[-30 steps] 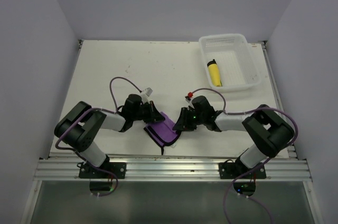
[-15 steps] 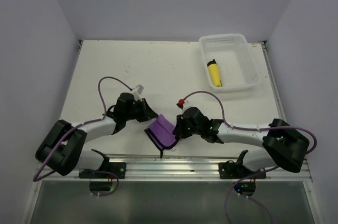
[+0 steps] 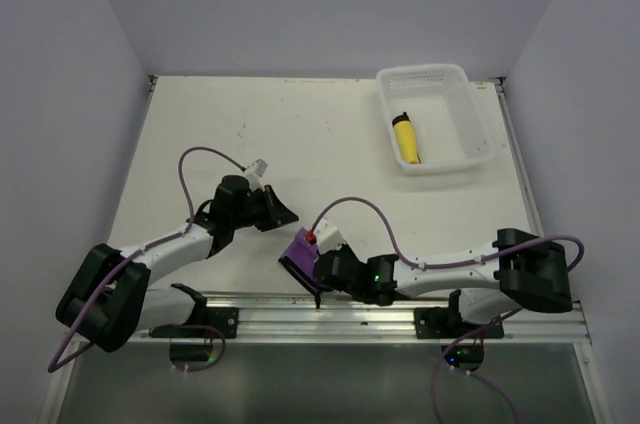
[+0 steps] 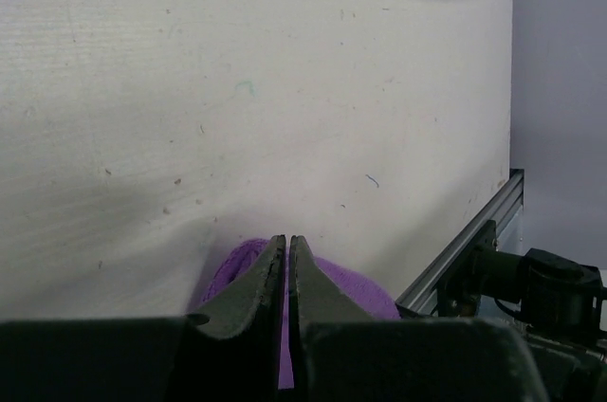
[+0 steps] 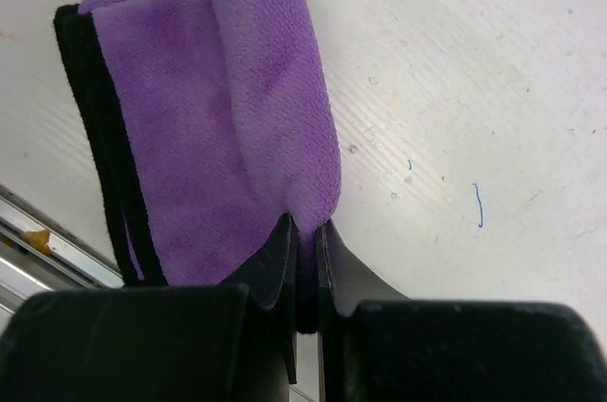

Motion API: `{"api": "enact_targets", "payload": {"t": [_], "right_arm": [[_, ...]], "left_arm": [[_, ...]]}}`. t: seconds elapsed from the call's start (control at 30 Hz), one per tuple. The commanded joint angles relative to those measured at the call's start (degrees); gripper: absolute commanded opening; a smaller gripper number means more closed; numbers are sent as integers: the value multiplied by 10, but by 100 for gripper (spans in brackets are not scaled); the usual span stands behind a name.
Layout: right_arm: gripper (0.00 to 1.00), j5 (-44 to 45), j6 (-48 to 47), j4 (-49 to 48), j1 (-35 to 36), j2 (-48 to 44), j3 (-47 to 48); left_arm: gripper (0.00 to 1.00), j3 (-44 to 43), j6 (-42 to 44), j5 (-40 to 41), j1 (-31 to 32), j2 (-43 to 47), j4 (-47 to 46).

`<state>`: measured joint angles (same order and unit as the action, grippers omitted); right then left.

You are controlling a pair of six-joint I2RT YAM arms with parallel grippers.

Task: Roll the towels
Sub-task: Roll the towel

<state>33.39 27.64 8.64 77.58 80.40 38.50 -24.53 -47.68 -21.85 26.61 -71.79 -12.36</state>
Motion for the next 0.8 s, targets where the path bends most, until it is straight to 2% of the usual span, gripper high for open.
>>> {"api": "enact_targets", "payload": {"t": [0.0,0.13,0.37,0.6,0.77], "right_arm": [[0,148,-19,29,57,30,39],[0,227,-19,45,99,85,67],[0,343,18,145,158,217,155],[0,403,58,240,189,310,226],[0,429,115,326,207,356,264]], "left_arm": [[8,-7,-20,-20,-3,25,1],[8,-4,-32,-29,-3,40,0],[8,27,-60,-43,-1,58,-28],[8,43,-80,-16,51,60,-49],[8,60,-87,-8,64,49,-62]]}}
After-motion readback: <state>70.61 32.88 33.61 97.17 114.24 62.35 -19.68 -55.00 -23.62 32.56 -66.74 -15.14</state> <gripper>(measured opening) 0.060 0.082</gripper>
